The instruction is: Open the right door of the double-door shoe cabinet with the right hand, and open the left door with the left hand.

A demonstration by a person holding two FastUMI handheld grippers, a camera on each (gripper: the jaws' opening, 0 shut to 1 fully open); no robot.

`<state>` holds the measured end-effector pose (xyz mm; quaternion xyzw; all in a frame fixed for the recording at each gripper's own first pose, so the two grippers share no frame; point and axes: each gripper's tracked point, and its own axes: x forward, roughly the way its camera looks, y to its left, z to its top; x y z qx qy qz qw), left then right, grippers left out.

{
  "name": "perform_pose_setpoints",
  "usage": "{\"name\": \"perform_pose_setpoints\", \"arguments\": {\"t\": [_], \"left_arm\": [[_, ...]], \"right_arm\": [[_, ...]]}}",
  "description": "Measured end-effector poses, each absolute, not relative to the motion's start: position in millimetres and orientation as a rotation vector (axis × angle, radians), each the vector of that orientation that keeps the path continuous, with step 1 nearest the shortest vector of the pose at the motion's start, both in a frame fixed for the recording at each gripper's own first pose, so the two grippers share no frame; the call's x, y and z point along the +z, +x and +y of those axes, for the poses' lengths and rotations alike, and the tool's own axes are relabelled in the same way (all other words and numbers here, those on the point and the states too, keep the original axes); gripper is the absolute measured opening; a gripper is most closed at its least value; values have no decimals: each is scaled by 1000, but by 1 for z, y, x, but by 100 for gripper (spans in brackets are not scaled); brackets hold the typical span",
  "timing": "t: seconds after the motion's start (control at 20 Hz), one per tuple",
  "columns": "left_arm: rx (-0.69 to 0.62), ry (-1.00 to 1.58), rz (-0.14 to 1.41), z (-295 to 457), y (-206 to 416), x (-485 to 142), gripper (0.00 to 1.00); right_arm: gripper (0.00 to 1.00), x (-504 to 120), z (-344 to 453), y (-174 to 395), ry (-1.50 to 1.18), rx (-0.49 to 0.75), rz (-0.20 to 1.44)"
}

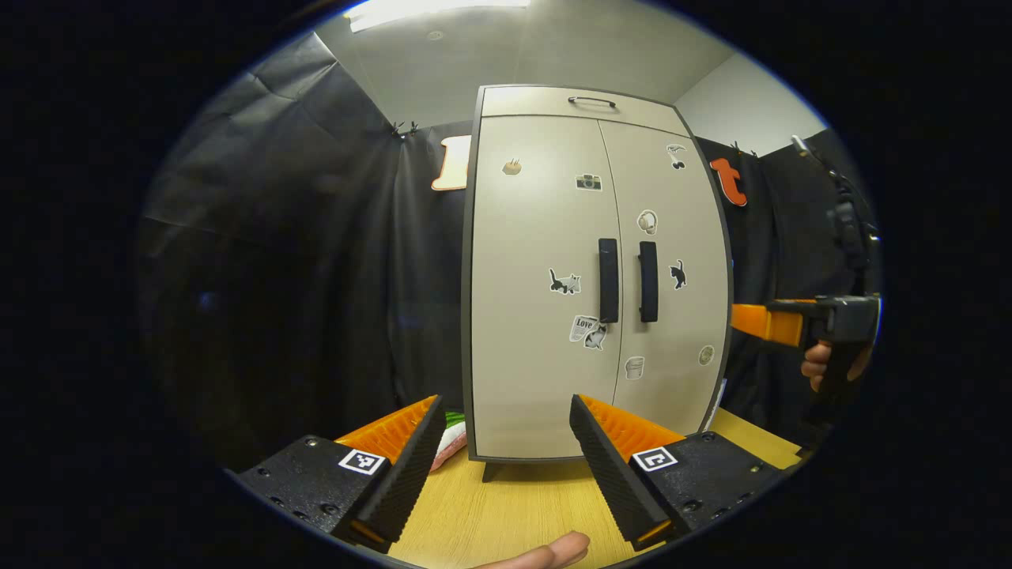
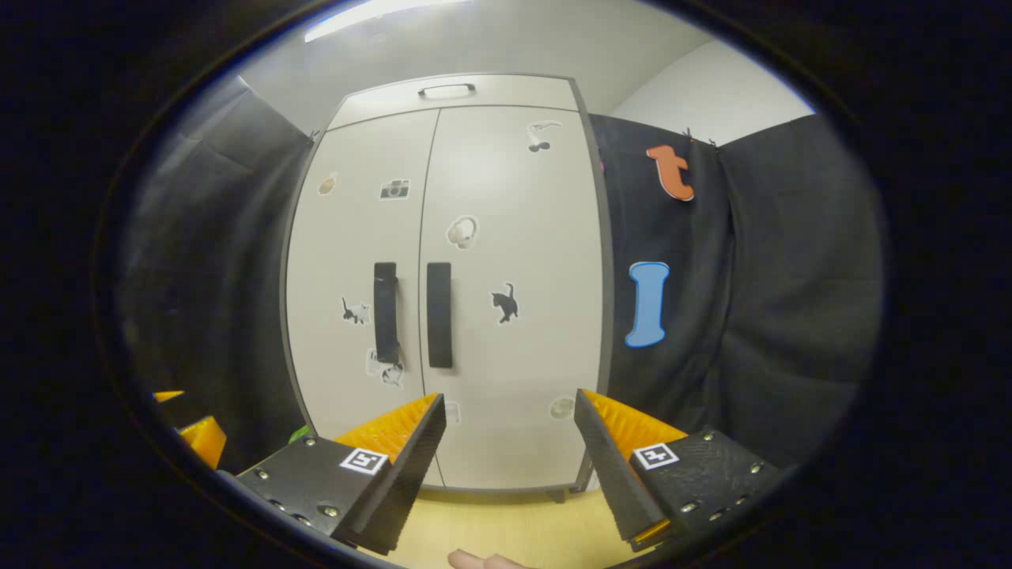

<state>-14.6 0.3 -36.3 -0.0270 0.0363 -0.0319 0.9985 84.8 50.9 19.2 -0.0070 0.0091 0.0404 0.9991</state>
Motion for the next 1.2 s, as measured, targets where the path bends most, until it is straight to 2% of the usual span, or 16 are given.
{"name": "perform_pose_setpoints", "arguments": {"t": [0.4, 0.45, 0.5, 0.6, 0.65, 0.7, 0.75, 0.85, 0.9, 0.95, 1.1, 1.15, 1.2], "left_arm": [[-66, -76, 67, 12, -27, -43, 98], [-69, -85, 68, 13, -30, -44, 98], [-71, -90, 68, 14, -33, -47, 97], [-84, -93, 70, 12, -36, -50, 98], [-87, -85, 63, 12, -38, -50, 98], [-88, -79, 53, 13, -39, -50, 100], [-95, -82, 56, 12, -41, -51, 98], [-117, -102, 65, 9, -47, -55, 98], [-123, -109, 73, 9, -49, -58, 98], [-123, -111, 74, 10, -50, -60, 98], [-114, -96, 64, 15, -51, -61, 98], [-114, -92, 63, 16, -52, -61, 98], [-121, -96, 68, 15, -53, -63, 98]], "right_arm": [[97, 64, 118, 159, -12, 201, -49], [94, 64, 125, 169, -23, 202, -44], [97, 62, 129, 178, -21, 190, -36], [97, 53, 139, 196, 22, 184, 9], [94, 48, 144, 203, 50, 191, 31], [97, 44, 148, 209, 66, 197, 46], [94, 42, 150, 215, 70, 198, 54], [94, 42, 147, 226, 52, 172, 49], [97, 41, 147, 231, 47, 169, 48], [95, 40, 149, 233, 50, 175, 53], [72, 33, 152, 242, 38, 180, 71], [70, 32, 142, 242, -11, 134, 69], [56, 38, 141, 230, -18, 113, 45]]}}
